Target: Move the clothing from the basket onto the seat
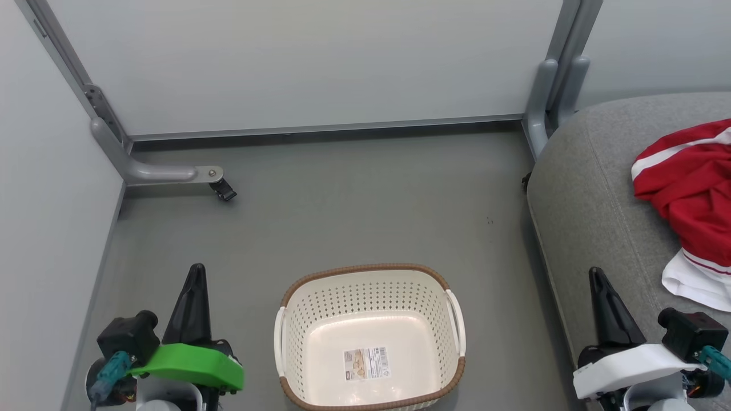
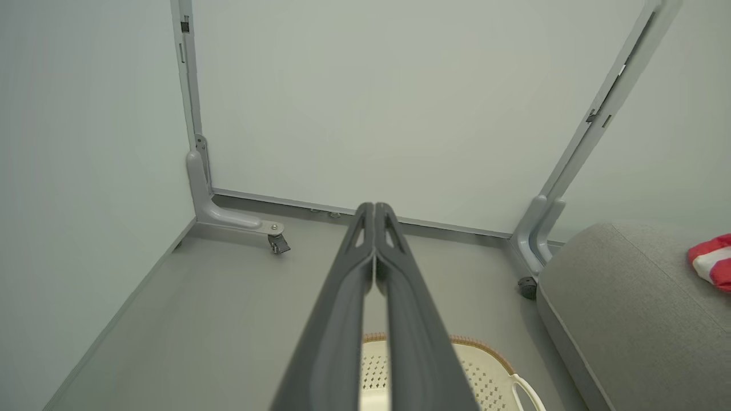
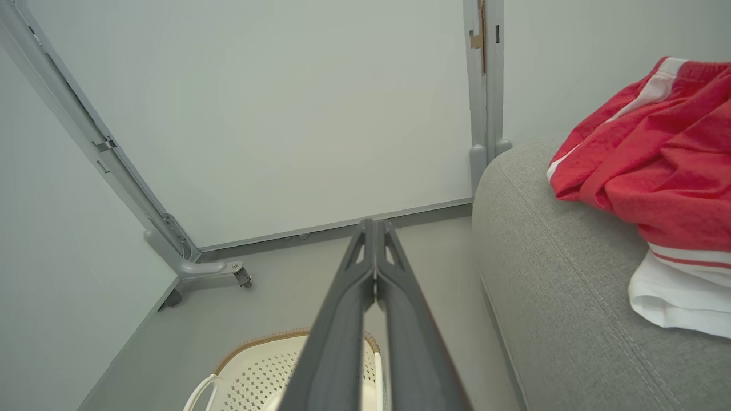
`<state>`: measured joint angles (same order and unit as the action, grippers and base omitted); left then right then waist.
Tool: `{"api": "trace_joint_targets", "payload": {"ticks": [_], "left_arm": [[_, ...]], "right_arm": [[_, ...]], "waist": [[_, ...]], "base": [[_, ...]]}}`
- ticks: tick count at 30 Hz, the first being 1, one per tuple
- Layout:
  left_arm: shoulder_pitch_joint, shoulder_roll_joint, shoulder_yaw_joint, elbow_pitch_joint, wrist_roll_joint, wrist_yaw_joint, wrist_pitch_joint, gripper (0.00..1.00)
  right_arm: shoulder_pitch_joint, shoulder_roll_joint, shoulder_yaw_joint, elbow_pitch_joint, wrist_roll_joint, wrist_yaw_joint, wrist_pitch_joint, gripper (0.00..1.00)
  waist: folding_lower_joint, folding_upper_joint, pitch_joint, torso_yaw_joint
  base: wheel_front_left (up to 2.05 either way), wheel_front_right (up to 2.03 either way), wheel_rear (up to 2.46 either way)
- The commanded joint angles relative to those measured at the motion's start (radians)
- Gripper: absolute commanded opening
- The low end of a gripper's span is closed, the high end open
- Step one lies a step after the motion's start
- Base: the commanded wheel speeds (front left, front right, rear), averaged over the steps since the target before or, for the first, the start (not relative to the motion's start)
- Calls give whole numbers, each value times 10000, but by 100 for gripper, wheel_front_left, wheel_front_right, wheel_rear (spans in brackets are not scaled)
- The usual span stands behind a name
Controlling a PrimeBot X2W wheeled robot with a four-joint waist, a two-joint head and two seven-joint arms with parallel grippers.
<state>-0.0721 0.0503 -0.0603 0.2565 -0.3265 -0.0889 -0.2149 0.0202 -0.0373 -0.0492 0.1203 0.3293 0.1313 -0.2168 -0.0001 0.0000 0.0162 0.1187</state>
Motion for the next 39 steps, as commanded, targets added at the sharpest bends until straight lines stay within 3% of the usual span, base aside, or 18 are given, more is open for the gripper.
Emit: {"api": "trace_joint_targets", "payload": {"ticks": [1, 39], "left_arm": [[-165, 12, 112, -162, -472, -61, 91, 0], [-322, 11, 863, -161, -6117, -236, 1546, 0]], "right_arm": [[-251, -49, -57, -93, 469, -1, 109, 0], [-777, -101, -339, 508, 6100, -4, 1574, 0]], "waist": [[1, 0, -2, -16], [1, 0, -47, -401]], "base": [[0, 0, 0], [0, 0, 0]]}}
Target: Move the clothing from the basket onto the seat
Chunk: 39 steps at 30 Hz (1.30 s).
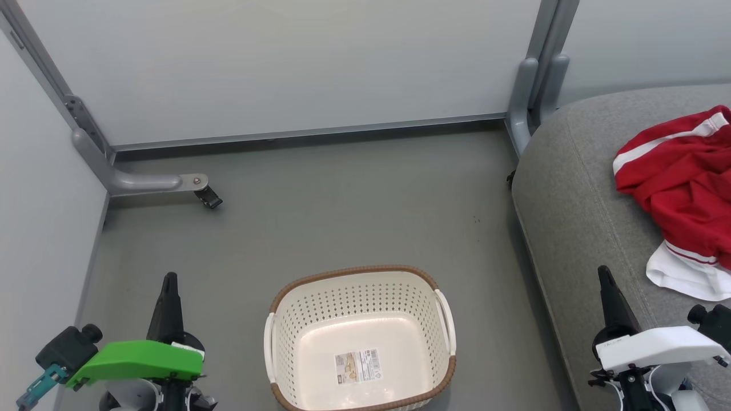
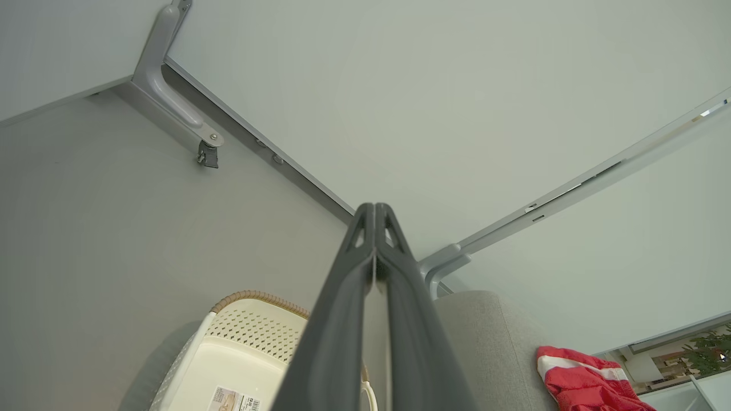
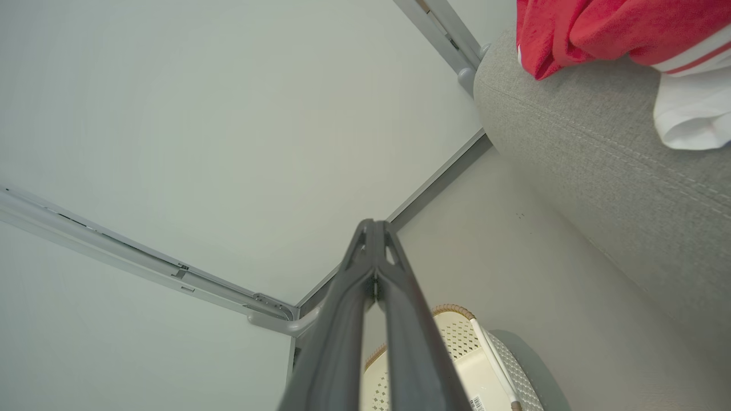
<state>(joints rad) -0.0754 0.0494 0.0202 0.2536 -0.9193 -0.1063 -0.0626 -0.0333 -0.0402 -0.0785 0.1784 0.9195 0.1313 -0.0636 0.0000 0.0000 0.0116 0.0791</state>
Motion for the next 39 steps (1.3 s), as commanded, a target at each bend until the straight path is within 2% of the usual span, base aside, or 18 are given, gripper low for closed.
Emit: {"api": "trace_joint_targets", "payload": {"ticks": [1, 39], "left_arm": [[-294, 20, 75, -131, -317, -66, 63, 0], [-369, 19, 603, -105, -4153, -185, 1063, 0]], "right_arm": [[-256, -74, -53, -57, 332, -4, 79, 0], [-595, -105, -242, 376, 4158, -5, 1080, 0]], "waist": [[0, 0, -2, -17], [0, 0, -47, -401]], "base": [[0, 0, 0], [0, 0, 0]]}}
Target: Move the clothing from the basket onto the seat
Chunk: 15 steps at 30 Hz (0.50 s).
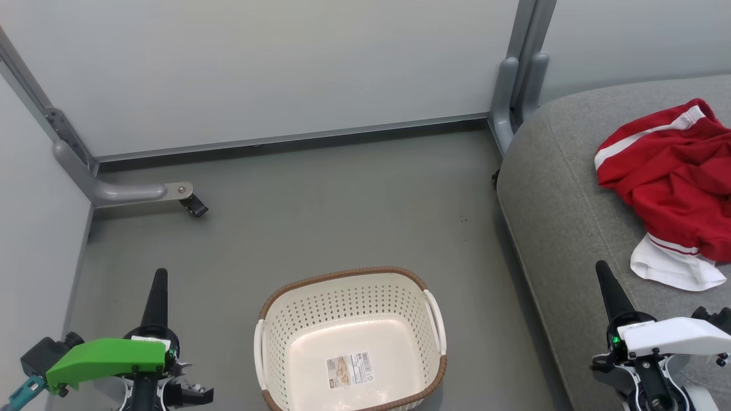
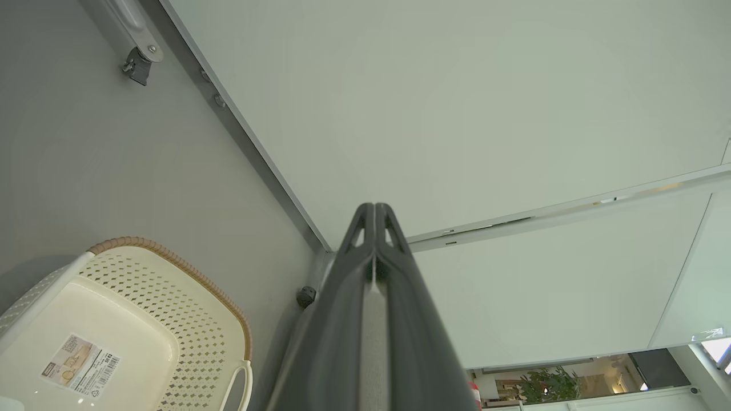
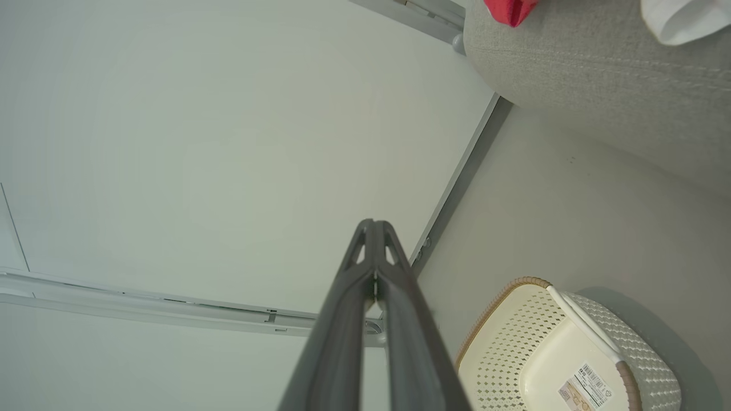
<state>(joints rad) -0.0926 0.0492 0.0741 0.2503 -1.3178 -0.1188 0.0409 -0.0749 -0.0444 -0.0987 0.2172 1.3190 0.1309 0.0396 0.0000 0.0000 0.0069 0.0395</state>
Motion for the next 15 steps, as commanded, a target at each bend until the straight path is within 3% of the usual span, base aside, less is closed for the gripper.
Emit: {"api": "trace_joint_targets", "payload": {"ticks": [1, 15], "left_arm": [[-201, 21, 78, -71, -261, -64, 54, 0], [-237, 20, 222, -61, -1379, -95, 356, 0]], "right_arm": [[-189, -63, -45, -1, 258, -1, 74, 0], [-255, -73, -100, 128, 1375, -2, 368, 0]], "waist": [[0, 0, -2, -16], [0, 0, -18, -158]], "base": [[0, 0, 0], [0, 0, 0]]}}
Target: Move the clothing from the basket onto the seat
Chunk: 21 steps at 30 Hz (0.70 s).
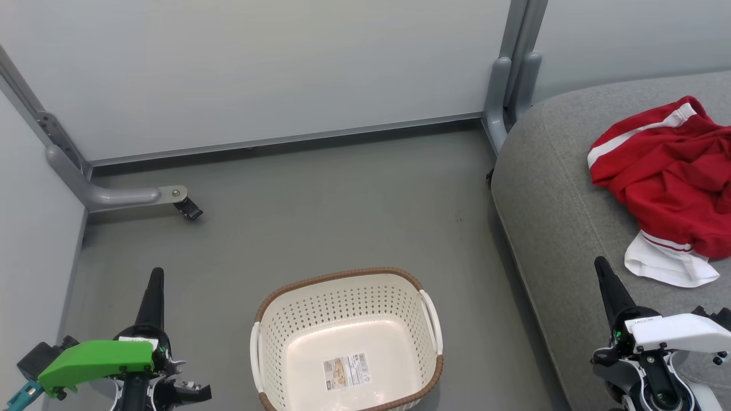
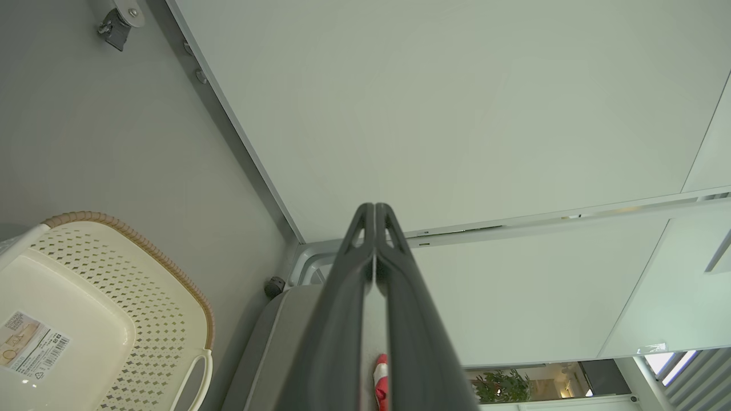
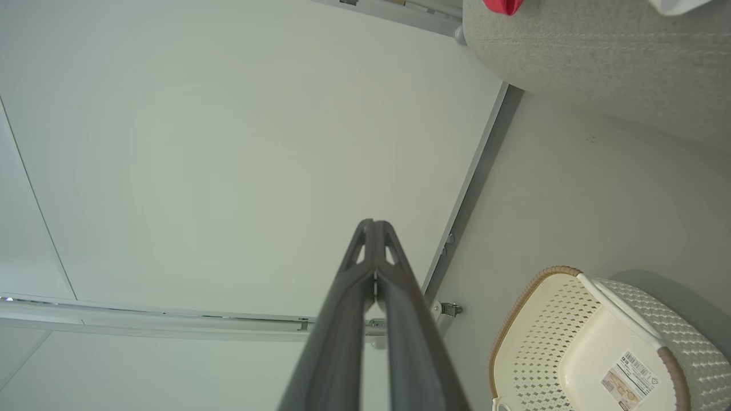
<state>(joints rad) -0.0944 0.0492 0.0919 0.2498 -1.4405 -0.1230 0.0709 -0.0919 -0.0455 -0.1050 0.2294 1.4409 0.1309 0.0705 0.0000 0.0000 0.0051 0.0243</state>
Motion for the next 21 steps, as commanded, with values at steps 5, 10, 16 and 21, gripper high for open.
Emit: {"api": "trace_joint_targets", "payload": {"ticks": [5, 10, 16, 21], "left_arm": [[-227, 20, 96, -52, -530, -69, 147, 0], [-225, 20, 147, -48, -879, -83, 238, 0], [-227, 19, 212, -42, -1370, -86, 361, 0], [-217, 19, 250, -36, -1702, -102, 444, 0]], "right_arm": [[-133, -65, -52, 48, 526, -2, 165, 0], [-175, -68, -72, 90, 882, -2, 252, 0], [-204, -71, -96, 145, 1369, -3, 380, 0], [-235, -75, -112, 185, 1679, -3, 464, 0]], "waist": [[0, 0, -7, -57], [0, 0, -12, -106], [0, 0, -21, -178], [0, 0, -27, -228]], "base": [[0, 0, 0], [0, 0, 0], [0, 0, 0], [0, 0, 0]]}}
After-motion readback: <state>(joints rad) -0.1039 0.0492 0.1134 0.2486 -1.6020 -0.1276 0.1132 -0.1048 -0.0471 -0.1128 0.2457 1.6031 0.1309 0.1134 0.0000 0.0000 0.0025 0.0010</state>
